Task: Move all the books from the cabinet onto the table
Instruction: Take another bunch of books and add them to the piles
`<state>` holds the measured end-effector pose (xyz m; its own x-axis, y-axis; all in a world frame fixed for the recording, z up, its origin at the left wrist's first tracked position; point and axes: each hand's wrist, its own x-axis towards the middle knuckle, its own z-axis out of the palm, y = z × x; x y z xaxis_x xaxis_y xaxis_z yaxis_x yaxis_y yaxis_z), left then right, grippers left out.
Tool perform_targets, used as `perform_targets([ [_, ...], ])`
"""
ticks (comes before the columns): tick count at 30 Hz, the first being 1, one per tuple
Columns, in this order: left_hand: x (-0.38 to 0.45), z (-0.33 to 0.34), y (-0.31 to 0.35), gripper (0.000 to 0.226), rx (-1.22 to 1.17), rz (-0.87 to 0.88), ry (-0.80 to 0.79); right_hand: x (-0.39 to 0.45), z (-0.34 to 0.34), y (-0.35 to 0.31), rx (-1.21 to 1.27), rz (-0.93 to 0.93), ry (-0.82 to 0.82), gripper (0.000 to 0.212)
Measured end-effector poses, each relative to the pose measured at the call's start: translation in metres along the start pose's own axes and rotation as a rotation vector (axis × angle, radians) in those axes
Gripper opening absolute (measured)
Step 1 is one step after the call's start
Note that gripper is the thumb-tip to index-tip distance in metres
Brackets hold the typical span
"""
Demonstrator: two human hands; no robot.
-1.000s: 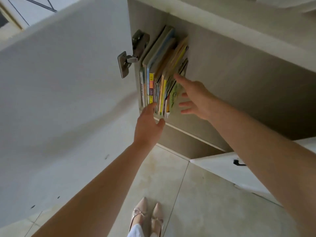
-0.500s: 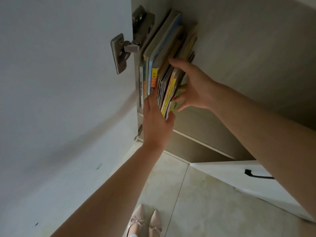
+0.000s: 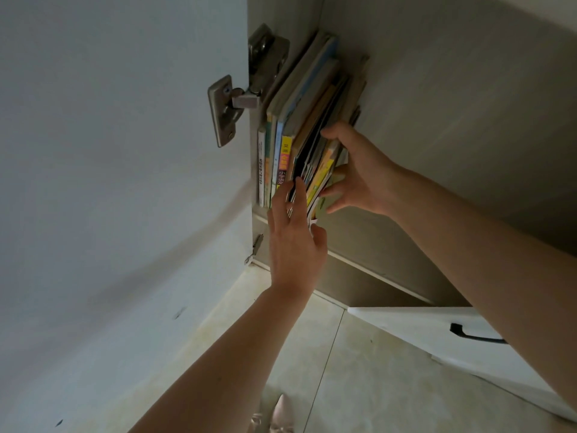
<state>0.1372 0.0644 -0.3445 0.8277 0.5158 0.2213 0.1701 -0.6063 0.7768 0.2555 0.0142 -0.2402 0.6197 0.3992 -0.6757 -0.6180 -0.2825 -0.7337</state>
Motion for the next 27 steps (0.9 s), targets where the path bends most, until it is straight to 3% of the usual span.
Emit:
perform_targets([
  [4, 0.003, 0.0, 0.0, 0.067, -0.099, -0.033, 0.027, 0.001, -0.004, -0.001, 0.018, 0.018, -0.022, 0.071],
  [10, 0.015, 0.0, 0.005, 0.056, -0.187, -0.084, -0.041, 0.0, -0.011, -0.003, -0.006, -0.001, -0.04, 0.042],
  [14, 0.017, 0.005, 0.005, 0.057, -0.19, -0.138, -0.028, -0.003, -0.011, -0.004, -0.029, 0.027, 0.022, 0.047],
  [20, 0.01, 0.012, 0.011, 0.079, -0.296, -0.218, 0.011, -0.005, -0.009, -0.002, -0.035, 0.014, 0.032, 0.041],
  [23, 0.014, 0.013, 0.006, 0.074, -0.23, -0.175, 0.043, -0.006, -0.01, -0.001, -0.045, 0.015, 0.043, 0.045],
  [27, 0.015, 0.011, 0.0, 0.056, 0.0, -0.088, 0.131, -0.006, -0.009, -0.001, -0.054, -0.016, 0.053, 0.03],
])
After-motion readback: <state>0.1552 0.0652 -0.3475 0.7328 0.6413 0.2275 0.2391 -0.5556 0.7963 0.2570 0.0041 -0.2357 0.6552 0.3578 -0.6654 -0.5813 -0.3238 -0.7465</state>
